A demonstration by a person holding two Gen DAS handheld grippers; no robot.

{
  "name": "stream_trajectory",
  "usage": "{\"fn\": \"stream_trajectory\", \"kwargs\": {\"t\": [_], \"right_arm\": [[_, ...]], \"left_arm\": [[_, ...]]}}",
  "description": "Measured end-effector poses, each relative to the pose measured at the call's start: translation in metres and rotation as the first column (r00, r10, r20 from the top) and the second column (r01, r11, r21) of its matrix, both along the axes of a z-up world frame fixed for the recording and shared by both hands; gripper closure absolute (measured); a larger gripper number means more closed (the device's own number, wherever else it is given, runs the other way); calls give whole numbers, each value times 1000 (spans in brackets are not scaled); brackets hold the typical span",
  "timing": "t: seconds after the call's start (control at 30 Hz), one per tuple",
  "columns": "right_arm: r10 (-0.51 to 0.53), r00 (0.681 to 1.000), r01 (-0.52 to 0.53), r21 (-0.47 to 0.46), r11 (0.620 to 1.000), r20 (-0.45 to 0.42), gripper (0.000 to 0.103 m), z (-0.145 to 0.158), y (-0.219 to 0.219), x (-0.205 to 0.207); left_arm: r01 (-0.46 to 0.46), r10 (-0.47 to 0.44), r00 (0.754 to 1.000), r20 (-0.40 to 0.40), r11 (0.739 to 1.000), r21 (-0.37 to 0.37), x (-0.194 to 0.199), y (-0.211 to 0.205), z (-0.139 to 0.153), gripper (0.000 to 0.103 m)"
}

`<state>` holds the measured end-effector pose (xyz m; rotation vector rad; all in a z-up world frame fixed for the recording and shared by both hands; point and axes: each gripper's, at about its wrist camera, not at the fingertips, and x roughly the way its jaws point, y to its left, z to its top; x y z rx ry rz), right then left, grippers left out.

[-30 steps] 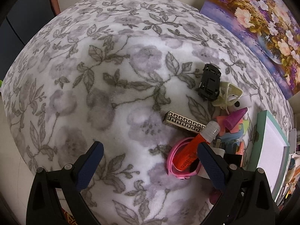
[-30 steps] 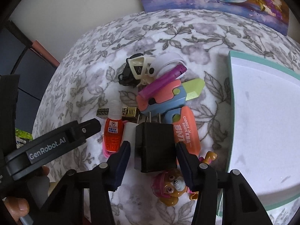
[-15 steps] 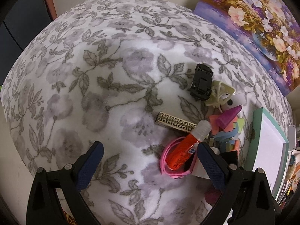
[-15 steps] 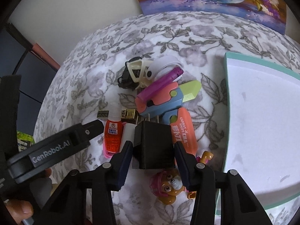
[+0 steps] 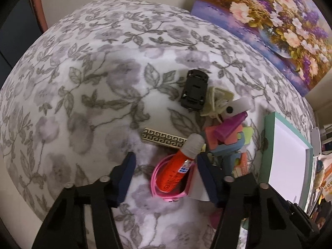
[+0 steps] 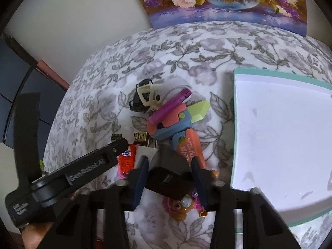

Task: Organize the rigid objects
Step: 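Close the left gripper on the red glue bottle while the right gripper grasps the black charger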

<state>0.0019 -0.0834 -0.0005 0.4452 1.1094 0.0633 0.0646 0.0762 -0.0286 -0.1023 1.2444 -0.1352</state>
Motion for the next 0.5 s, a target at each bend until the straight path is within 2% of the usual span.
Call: {"fn": "stream_trajectory", "kwargs": {"t": [0.13, 0.27, 0.37, 0.5], "right_arm": [[5, 1000, -6, -37, 999, -7, 80, 1, -1, -2], [-2, 1000, 2, 8, 1000, -26, 80, -5, -7, -3], [-5, 1000, 5, 6, 1000, -27, 80, -5, -9, -4], [-6, 1000, 7, 16, 1000, -30, 80, -5, -10, -4]], "left_arm": [[28, -28, 1000, 0, 1000, -1, 0, -8, -3, 56], [61, -61, 998, 8, 998, -1, 1, -16, -5, 72], [76, -76, 997, 24, 997, 16, 0, -19, -5, 75], [76, -76, 996, 36, 997, -6, 0, -17, -2, 77]]}}
